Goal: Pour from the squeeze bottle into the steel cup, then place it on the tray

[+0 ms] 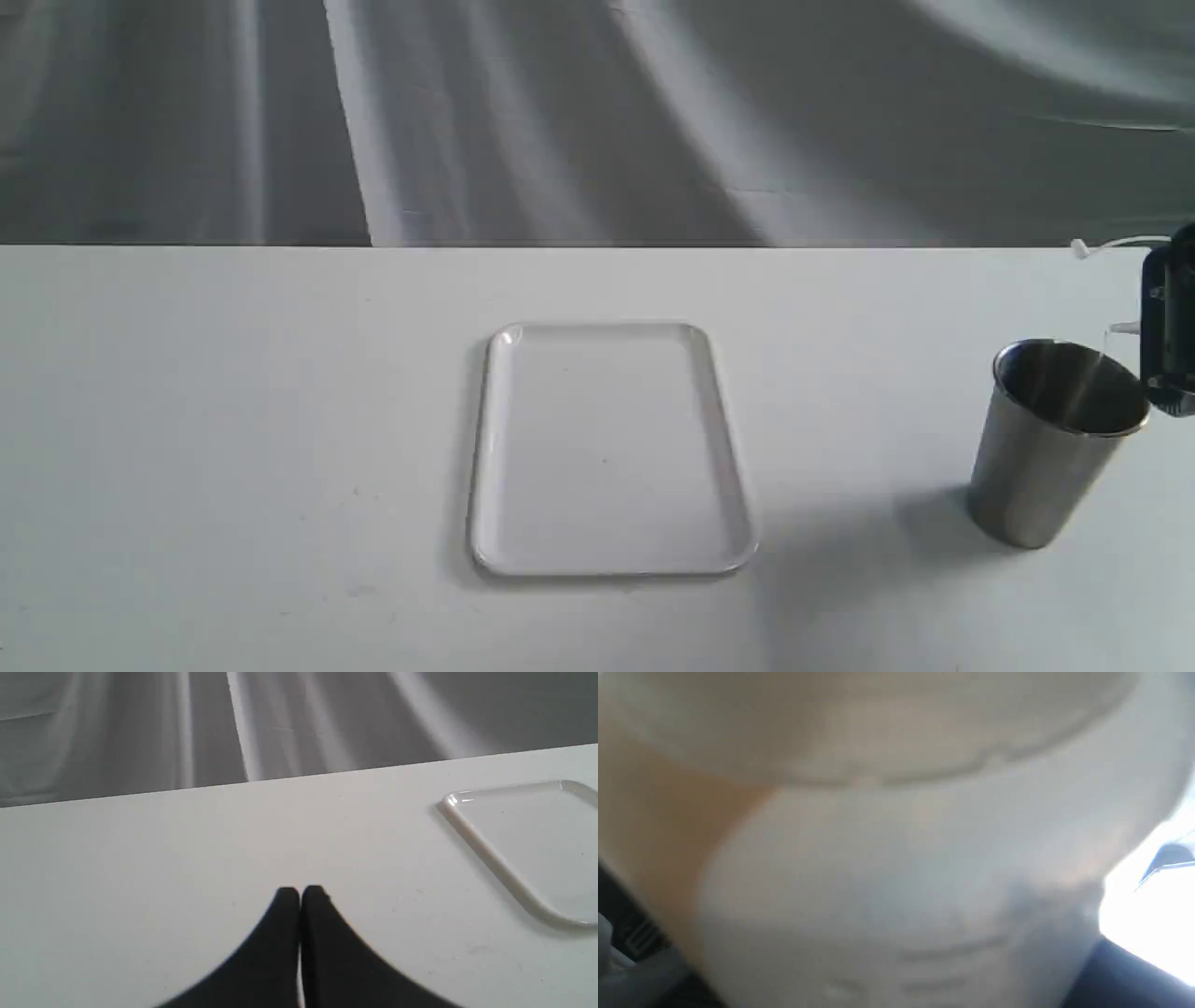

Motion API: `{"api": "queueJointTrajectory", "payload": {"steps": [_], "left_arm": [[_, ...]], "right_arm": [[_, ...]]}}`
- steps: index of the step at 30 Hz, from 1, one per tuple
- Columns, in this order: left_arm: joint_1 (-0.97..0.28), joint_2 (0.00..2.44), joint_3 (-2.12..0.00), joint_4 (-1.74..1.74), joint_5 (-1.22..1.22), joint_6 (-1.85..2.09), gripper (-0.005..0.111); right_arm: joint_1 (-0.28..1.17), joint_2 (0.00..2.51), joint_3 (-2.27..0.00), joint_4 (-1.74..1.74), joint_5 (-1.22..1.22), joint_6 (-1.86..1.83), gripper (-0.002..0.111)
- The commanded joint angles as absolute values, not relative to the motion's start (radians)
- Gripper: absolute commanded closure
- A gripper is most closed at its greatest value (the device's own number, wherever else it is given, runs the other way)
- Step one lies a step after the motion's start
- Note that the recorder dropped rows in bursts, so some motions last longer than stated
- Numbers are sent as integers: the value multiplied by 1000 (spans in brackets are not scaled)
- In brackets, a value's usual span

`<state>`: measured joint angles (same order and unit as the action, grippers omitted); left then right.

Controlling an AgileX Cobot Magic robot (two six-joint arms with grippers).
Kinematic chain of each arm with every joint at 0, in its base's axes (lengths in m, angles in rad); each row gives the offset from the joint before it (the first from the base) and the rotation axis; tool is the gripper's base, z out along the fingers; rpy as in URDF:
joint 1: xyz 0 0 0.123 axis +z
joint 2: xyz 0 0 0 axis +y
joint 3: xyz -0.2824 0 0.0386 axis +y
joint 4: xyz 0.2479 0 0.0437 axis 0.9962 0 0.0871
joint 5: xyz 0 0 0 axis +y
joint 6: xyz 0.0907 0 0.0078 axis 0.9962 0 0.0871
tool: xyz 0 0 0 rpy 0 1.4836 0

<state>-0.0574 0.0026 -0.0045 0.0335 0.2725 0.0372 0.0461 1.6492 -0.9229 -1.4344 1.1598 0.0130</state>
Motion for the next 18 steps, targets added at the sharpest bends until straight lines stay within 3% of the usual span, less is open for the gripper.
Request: {"api": "queueJointTrajectory", "payload": {"steps": [1,18], "left_arm": [[-63,0,0,33,266,33,107],[-63,0,0,33,266,33,107]], "right_arm": [[51,1645,-921,-1487,1181,-26,86],[51,1645,-921,-1518,1181,-195,86]]}}
